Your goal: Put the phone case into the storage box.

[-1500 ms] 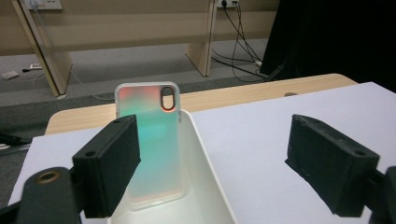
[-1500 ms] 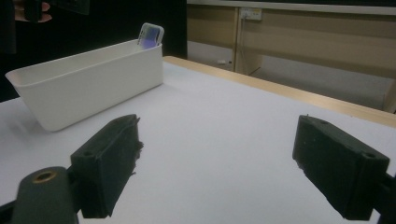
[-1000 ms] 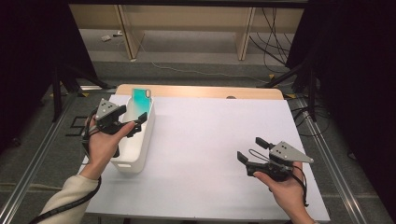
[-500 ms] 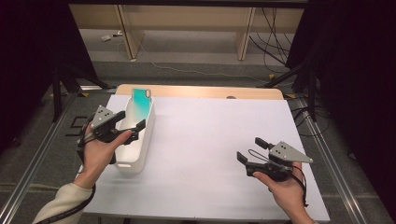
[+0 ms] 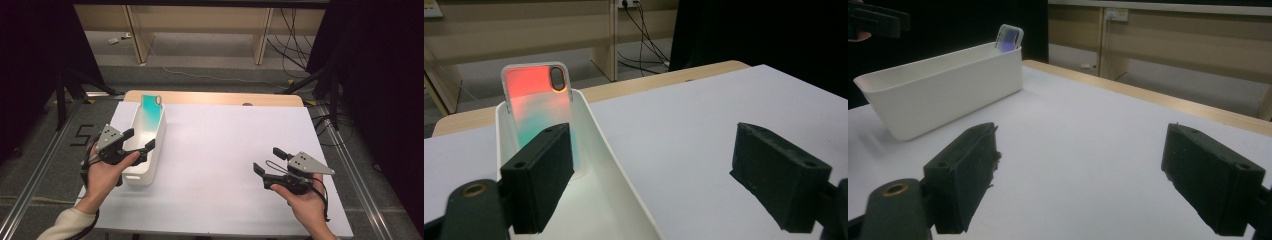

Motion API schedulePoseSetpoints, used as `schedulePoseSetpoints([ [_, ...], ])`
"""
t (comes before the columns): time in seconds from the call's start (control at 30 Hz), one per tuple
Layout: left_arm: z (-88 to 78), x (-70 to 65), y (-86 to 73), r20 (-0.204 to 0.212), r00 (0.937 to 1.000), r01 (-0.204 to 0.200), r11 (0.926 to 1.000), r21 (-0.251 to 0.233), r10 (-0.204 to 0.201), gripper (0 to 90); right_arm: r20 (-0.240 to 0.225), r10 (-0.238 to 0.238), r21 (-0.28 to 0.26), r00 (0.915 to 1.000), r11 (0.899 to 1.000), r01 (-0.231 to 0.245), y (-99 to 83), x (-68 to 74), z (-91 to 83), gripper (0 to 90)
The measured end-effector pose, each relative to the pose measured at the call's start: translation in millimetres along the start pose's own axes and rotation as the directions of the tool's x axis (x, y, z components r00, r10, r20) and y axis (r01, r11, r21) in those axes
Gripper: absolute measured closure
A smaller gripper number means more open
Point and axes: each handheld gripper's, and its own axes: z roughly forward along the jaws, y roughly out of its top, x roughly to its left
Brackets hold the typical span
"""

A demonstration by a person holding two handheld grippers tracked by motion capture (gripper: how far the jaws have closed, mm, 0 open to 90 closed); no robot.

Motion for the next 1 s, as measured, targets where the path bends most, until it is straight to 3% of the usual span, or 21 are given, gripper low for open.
schedulePoseSetpoints([
  [1.0,-17.0,-3.8,-22.1,0.012,0.9999,0.001,1.0,-0.001,-0.001,16.2,0.008,-0.012,0.019,0.9999,1.0,0.012,0.0,-0.2,-0.7,15.8],
])
